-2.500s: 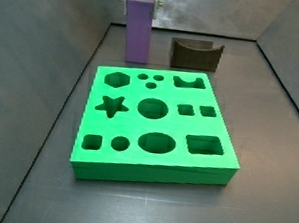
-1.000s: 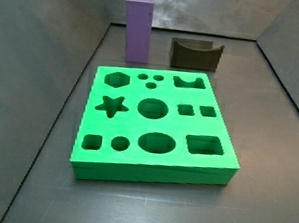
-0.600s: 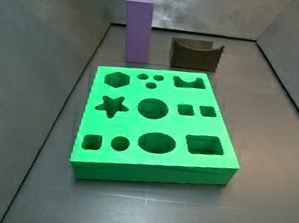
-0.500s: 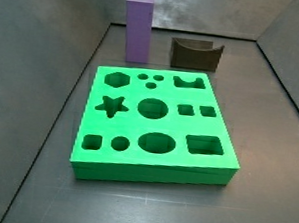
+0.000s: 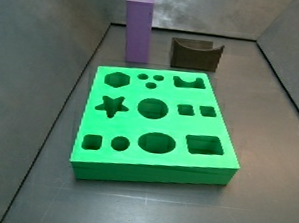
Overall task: Pick up the arch object. Move up. Place the arch object on the fixture. Regrasp the arch object. Rotate the arch object. Move to above the board. Insert the arch object.
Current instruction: Rotate the arch object.
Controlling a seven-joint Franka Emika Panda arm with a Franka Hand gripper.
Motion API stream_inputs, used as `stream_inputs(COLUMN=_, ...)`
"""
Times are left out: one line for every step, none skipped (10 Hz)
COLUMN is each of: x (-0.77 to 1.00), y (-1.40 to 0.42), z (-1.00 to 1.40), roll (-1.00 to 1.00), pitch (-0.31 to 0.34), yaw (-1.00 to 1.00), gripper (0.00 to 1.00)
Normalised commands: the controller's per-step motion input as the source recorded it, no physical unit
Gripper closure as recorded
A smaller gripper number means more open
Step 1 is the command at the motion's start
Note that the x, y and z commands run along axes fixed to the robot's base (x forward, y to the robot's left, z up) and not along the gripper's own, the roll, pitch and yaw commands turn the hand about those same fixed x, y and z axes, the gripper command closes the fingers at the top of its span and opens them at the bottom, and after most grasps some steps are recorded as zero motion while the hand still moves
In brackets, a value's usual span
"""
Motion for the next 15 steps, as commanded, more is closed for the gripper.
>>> stream_inputs(x=0.01, y=0.00, z=0.00, roll=-0.01, pitch=0.010, yaw=1.00, gripper=0.00)
stream_inputs(x=0.01, y=0.00, z=0.00, roll=-0.01, pitch=0.010, yaw=1.00, gripper=0.00)
stream_inputs(x=0.01, y=0.00, z=0.00, roll=-0.01, pitch=0.010, yaw=1.00, gripper=0.00)
stream_inputs(x=0.01, y=0.00, z=0.00, roll=-0.01, pitch=0.011, yaw=1.00, gripper=0.00)
stream_inputs(x=0.01, y=0.00, z=0.00, roll=-0.01, pitch=0.011, yaw=1.00, gripper=0.00)
stream_inputs(x=0.01, y=0.00, z=0.00, roll=-0.01, pitch=0.012, yaw=1.00, gripper=0.00)
stream_inputs(x=0.01, y=0.00, z=0.00, roll=-0.01, pitch=0.012, yaw=1.00, gripper=0.00)
stream_inputs(x=0.01, y=0.00, z=0.00, roll=-0.01, pitch=0.013, yaw=1.00, gripper=0.00)
stream_inputs(x=0.01, y=0.00, z=0.00, roll=-0.01, pitch=0.013, yaw=1.00, gripper=0.00)
stream_inputs(x=0.01, y=0.00, z=0.00, roll=-0.01, pitch=0.014, yaw=1.00, gripper=0.00)
stream_inputs(x=0.01, y=0.00, z=0.00, roll=-0.01, pitch=0.015, yaw=1.00, gripper=0.00)
stream_inputs(x=0.01, y=0.00, z=0.00, roll=-0.01, pitch=0.015, yaw=1.00, gripper=0.00)
stream_inputs(x=0.01, y=0.00, z=0.00, roll=-0.01, pitch=0.017, yaw=1.00, gripper=0.00)
stream_inputs(x=0.01, y=0.00, z=0.00, roll=-0.01, pitch=0.017, yaw=1.00, gripper=0.00)
stream_inputs(x=0.01, y=0.00, z=0.00, roll=-0.01, pitch=0.018, yaw=1.00, gripper=0.00)
